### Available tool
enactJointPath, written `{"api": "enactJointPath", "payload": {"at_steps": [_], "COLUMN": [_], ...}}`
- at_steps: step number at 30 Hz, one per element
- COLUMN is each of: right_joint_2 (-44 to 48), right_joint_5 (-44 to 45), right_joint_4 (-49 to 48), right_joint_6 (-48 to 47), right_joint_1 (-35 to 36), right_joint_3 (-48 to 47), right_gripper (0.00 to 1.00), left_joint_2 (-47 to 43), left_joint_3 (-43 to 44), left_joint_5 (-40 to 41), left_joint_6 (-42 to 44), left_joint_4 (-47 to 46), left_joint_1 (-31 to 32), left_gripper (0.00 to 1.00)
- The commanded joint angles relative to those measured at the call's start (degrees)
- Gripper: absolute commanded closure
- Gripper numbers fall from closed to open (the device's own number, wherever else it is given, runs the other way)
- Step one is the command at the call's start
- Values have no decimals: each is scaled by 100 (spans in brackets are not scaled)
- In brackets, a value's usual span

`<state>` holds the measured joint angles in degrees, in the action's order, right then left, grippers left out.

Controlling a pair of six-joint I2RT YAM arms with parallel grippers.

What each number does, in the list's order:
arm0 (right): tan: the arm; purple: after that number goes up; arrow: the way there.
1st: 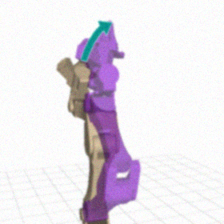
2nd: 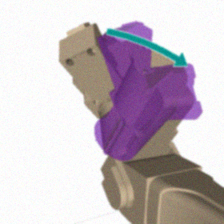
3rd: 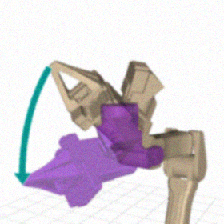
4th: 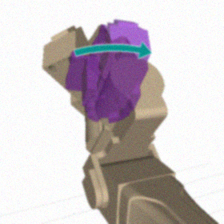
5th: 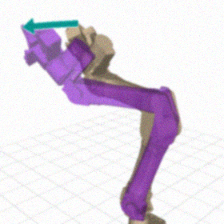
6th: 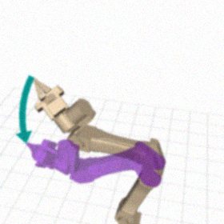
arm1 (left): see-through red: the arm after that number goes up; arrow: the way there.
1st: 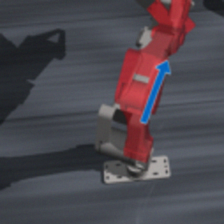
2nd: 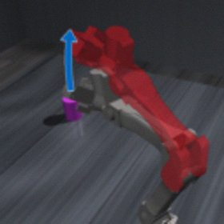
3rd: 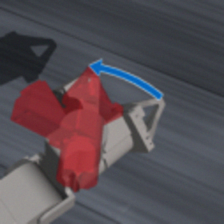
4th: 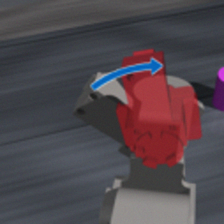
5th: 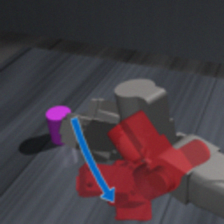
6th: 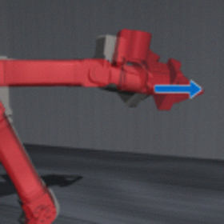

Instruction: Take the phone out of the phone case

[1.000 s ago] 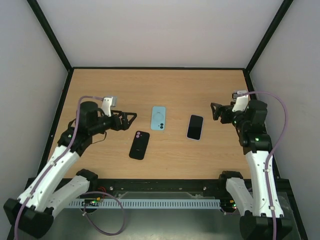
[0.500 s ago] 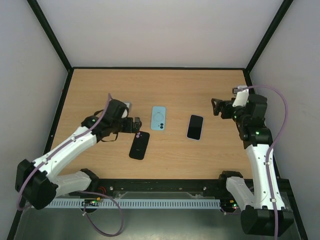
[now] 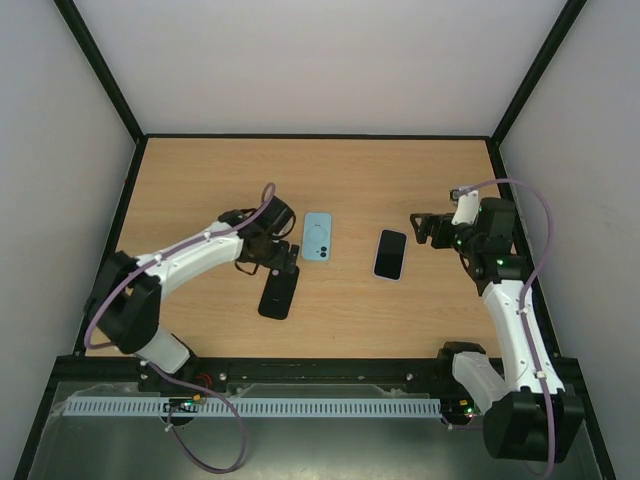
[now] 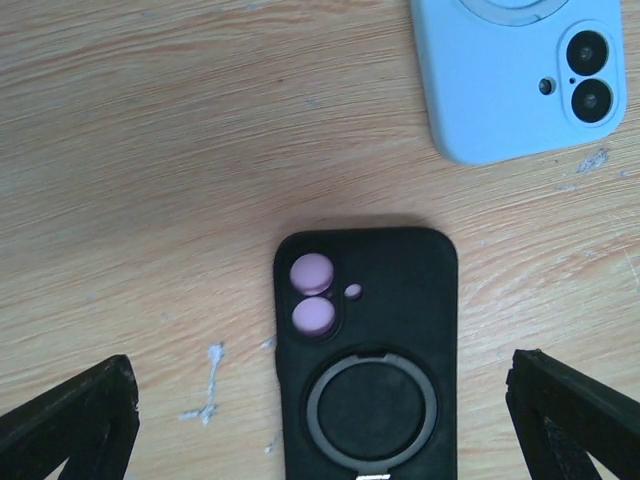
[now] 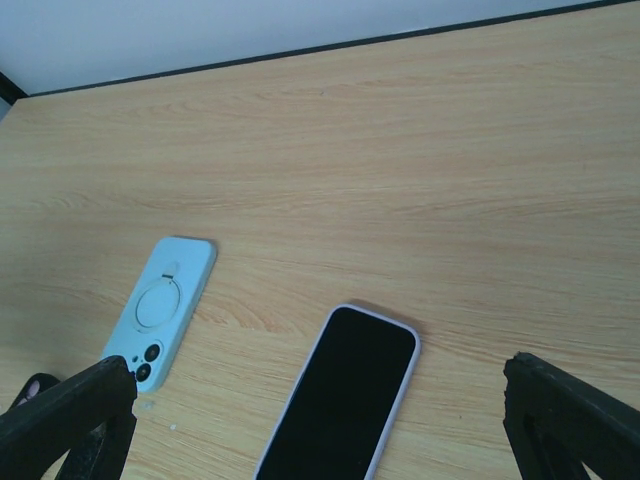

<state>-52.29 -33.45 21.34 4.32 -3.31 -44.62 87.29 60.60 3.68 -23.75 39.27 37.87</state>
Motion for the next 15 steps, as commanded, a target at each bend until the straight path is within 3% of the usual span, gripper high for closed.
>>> {"api": "enactJointPath", "payload": {"at_steps": [1, 7, 15], "right_joint_2": [155, 420, 447], "right_joint_5": [-40, -96, -201], "right_joint_4": [-421, -445, -411], "right_joint_6": [-40, -59, -78], "right_joint_1": [-12, -14, -12], "right_joint_3": [217, 415, 412], "right_gripper": [3, 2, 2], "left_joint_2": [617, 1643, 2034], "left_joint_3": [480, 1071, 1315], "left_joint_5": [-218, 275, 267], "left_joint_6": [99, -9, -110], "left_joint_4": [462, 950, 1207], "left_joint_1": [205, 541, 660], "left_gripper": [0, 0, 0]}}
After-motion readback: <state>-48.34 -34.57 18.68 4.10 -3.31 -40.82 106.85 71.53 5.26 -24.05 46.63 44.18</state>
